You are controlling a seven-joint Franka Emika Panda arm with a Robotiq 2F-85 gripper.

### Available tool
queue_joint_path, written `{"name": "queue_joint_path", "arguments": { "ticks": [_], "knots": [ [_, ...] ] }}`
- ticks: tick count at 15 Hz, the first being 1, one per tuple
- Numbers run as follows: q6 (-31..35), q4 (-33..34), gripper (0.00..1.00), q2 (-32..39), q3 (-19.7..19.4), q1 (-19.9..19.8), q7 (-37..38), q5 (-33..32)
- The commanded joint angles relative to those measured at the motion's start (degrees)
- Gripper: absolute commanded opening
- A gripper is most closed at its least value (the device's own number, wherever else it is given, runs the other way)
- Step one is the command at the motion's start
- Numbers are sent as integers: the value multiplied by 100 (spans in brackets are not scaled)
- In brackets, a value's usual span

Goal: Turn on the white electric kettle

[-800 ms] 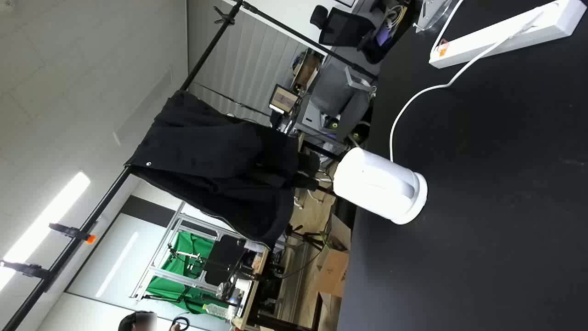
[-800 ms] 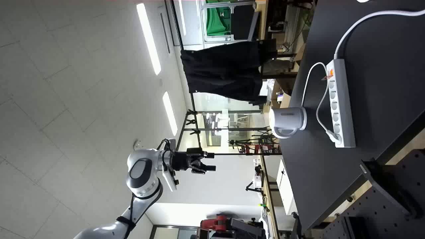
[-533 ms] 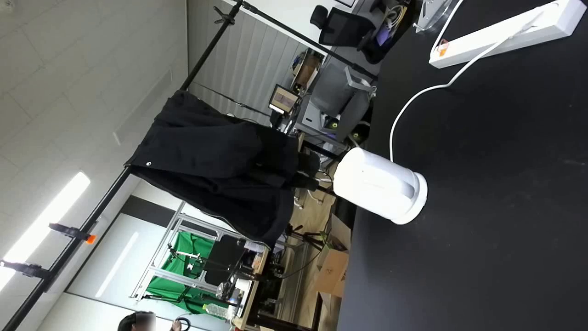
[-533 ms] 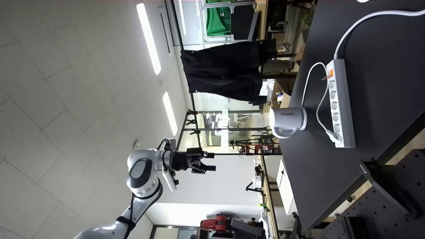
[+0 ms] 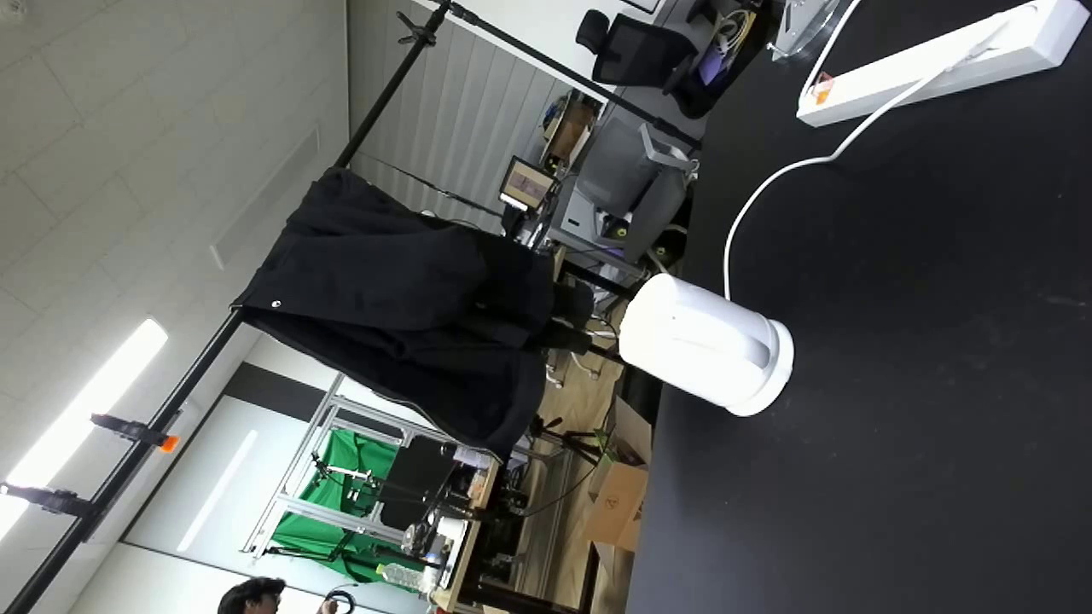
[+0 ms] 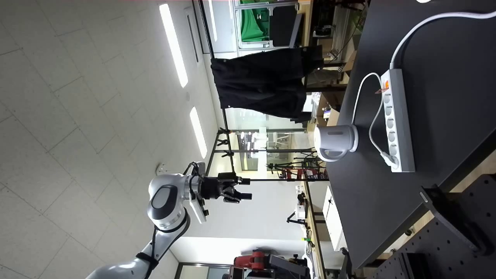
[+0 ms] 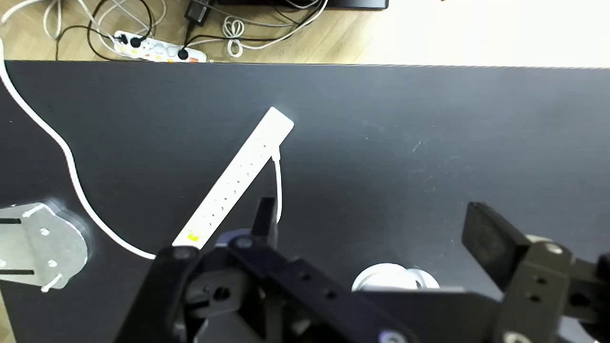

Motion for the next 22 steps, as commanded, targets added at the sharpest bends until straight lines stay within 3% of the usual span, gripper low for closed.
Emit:
{"name": "queue_joint_path", "arguments": {
  "ticks": [1, 8, 13, 18, 22],
  "knots": [
    [-13, 11, 100, 2, -16, 18, 7, -10],
    [-13, 11, 100, 2, -17, 18, 6, -10],
    [1379, -32, 100, 445, -114, -260, 372, 40],
    [3127, 50, 100, 1492, -212, -545, 746, 56],
    [3963, 346, 100, 2425, -304, -694, 939, 12]
  ]
}}
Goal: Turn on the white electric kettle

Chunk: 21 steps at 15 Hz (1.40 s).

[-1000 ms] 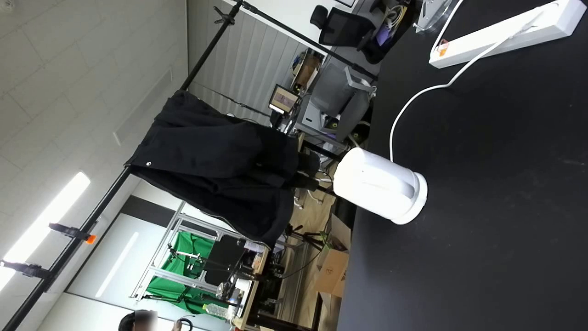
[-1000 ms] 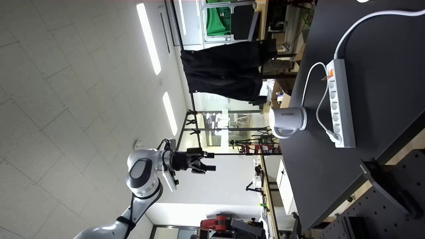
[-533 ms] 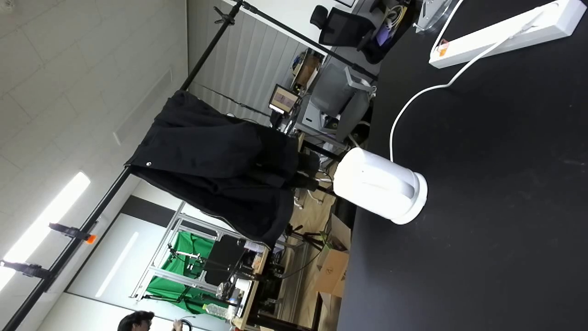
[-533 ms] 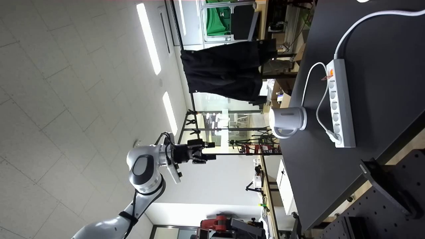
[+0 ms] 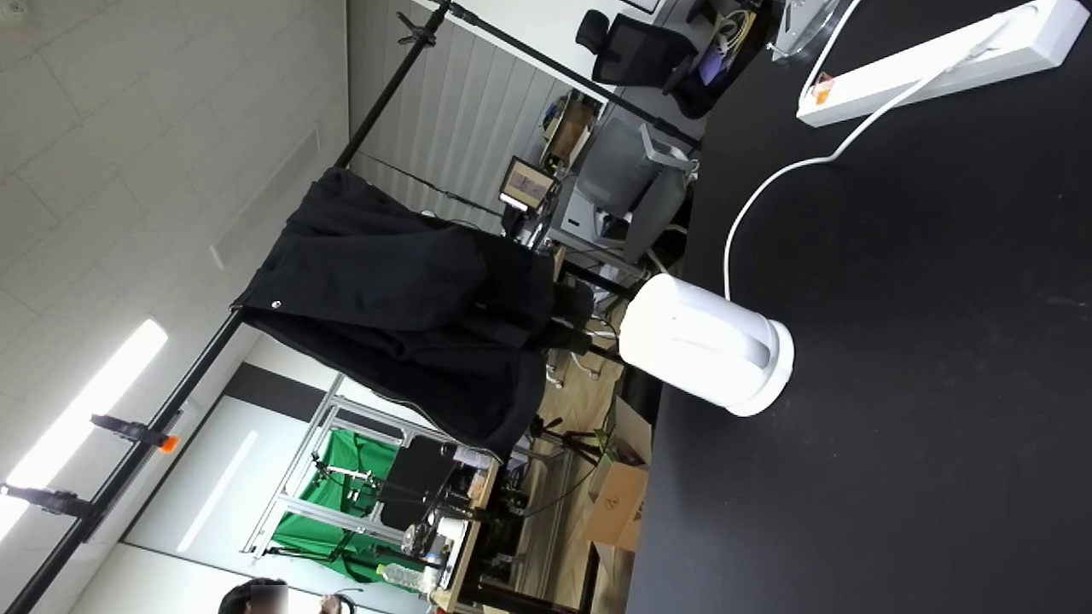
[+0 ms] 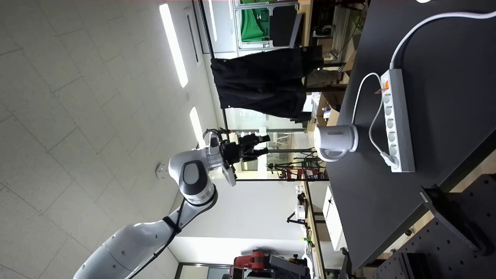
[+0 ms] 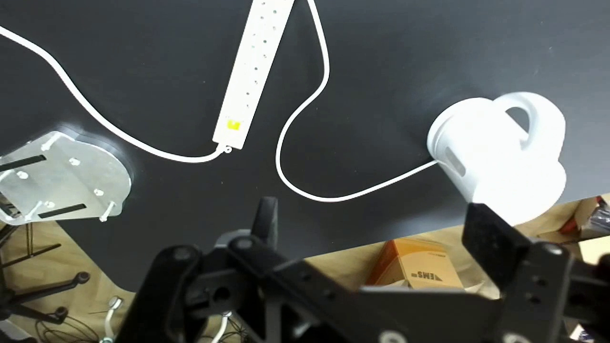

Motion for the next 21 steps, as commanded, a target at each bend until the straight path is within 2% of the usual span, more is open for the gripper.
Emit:
{"name": "queue_joint_path", "arguments": {
  "ticks": [1, 4, 5, 6, 12, 14, 15, 16, 18, 19, 21],
  "knots": [
    [464, 478, 100, 834, -85, -73, 312, 7],
    [625, 701, 100, 1253, -89, 3, 321, 14],
    [649, 768, 75, 1350, -55, 49, 332, -15],
    [666, 822, 74, 1425, -24, 111, 301, -9],
    [478, 1135, 32, 1638, 286, 597, 228, 194],
    [265, 1429, 19, 1782, 313, 661, 118, 199],
    [-154, 1639, 10, 1902, 325, 693, 21, 169],
    [324, 1180, 30, 1644, 308, 686, 92, 155],
    [30, 1404, 15, 1763, 320, 716, 58, 155],
    [-11, 1461, 11, 1809, 319, 717, 51, 155],
    [-15, 1490, 11, 1856, 316, 716, 38, 155]
  ]
}}
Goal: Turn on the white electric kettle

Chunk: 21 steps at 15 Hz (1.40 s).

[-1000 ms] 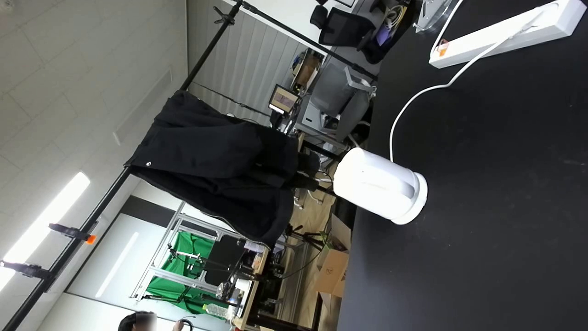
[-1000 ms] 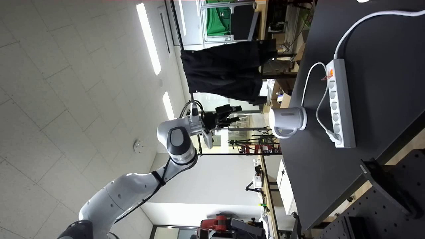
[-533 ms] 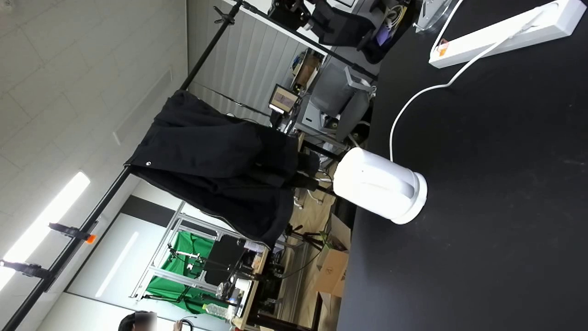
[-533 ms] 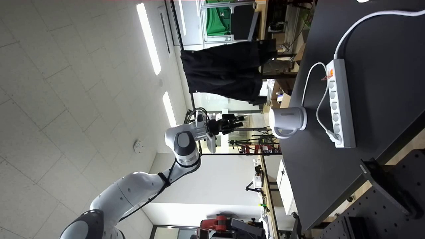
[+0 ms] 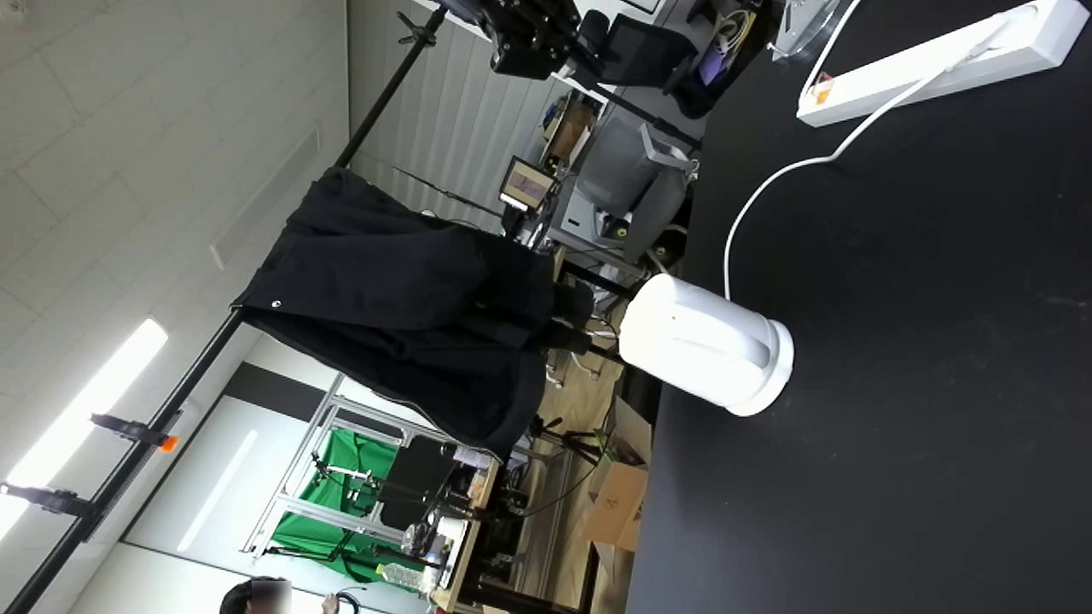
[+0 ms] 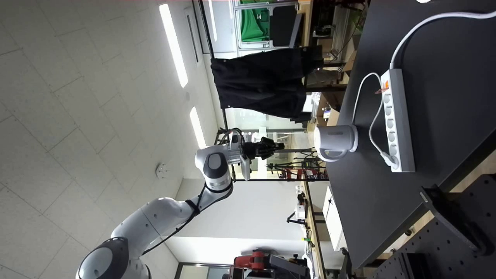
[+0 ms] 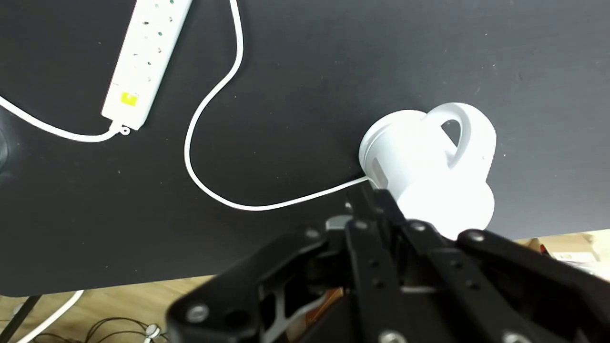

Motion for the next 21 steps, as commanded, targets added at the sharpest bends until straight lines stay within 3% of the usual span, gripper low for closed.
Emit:
{"name": "queue_joint_path", "arguments": {
  "ticks": [1, 4, 5, 7, 12, 21],
  "knots": [
    [-19, 12, 11, 5, -20, 18, -7, 3],
    [-20, 16, 11, 8, -20, 18, -14, 3],
    [-20, 19, 3, 8, -20, 18, -16, 3],
    [265, 227, 0, 325, -36, 40, 225, -318],
    [1396, 535, 0, 1081, -294, 298, 1177, -1843],
    [1885, 853, 0, 1781, -320, 1023, 1133, -1431]
  ]
}}
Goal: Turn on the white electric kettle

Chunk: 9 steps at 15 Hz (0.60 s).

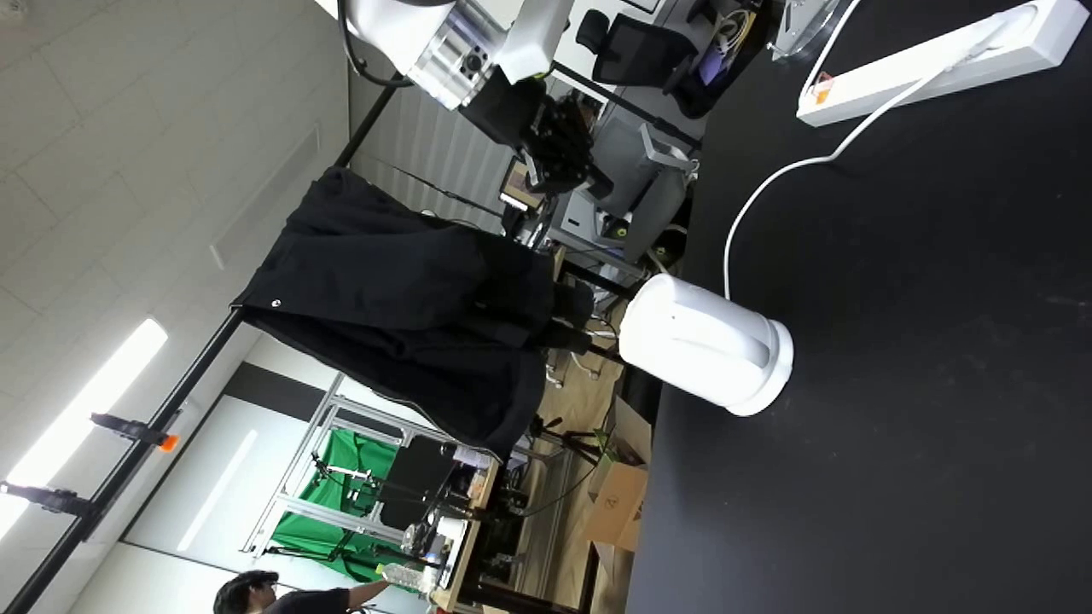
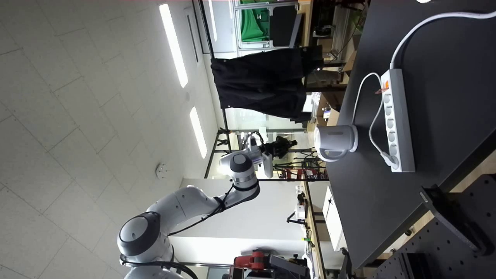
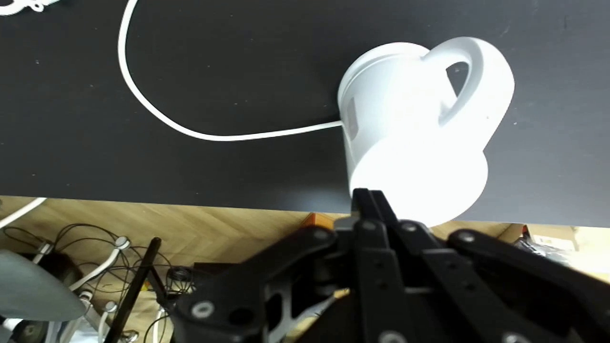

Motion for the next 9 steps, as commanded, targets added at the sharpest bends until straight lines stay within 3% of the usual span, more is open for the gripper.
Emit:
{"name": "queue_joint_path", "arguments": {
  "ticks": [1, 5, 6, 9],
  "knots": [
    [45, 198, 0, 252, -39, 293, 128, 116],
    [57, 228, 0, 453, -336, 770, 381, -76],
    [106, 66, 1, 332, -152, 567, 6, 130],
    [106, 87, 1, 420, -248, 719, 82, 108]
  ]
}}
